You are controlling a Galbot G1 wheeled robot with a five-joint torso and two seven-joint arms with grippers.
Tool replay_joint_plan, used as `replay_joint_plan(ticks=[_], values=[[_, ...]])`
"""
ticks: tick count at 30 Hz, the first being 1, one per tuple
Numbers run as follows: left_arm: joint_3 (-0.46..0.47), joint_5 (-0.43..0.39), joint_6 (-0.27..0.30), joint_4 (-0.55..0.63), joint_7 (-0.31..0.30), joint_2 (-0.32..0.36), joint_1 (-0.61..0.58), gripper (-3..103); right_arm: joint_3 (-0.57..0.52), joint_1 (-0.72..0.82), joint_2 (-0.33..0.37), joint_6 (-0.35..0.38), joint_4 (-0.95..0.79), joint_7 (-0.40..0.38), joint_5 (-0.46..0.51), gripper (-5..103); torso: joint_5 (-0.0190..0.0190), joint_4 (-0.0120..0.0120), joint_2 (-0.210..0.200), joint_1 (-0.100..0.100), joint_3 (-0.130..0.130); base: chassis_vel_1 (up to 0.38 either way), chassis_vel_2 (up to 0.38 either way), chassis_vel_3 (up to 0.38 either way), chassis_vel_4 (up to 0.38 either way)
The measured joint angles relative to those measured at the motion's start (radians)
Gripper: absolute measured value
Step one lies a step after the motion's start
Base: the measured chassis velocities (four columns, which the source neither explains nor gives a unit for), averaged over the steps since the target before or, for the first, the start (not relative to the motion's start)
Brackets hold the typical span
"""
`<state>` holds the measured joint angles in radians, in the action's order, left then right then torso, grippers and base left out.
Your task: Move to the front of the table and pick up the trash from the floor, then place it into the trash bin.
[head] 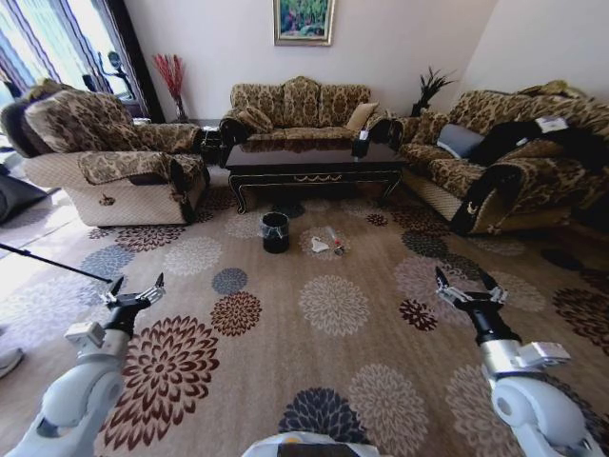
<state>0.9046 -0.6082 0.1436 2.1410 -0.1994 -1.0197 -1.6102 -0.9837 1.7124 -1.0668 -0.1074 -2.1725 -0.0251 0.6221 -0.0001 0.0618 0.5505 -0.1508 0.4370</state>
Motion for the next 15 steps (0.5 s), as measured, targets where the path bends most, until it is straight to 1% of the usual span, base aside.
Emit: replay_joint_plan(ticks=[15], values=[[0.006, -0.005, -0.002, 0.011, -0.006, 0.002, -0.005, 100, -0.007, 0.023, -0.013, -0.015, -0.016, 0.008, -0.008, 100, 0.0001, 0.0000, -0.062, 0.024, -0.038, 0.000, 0.000, 0.000, 0.000]])
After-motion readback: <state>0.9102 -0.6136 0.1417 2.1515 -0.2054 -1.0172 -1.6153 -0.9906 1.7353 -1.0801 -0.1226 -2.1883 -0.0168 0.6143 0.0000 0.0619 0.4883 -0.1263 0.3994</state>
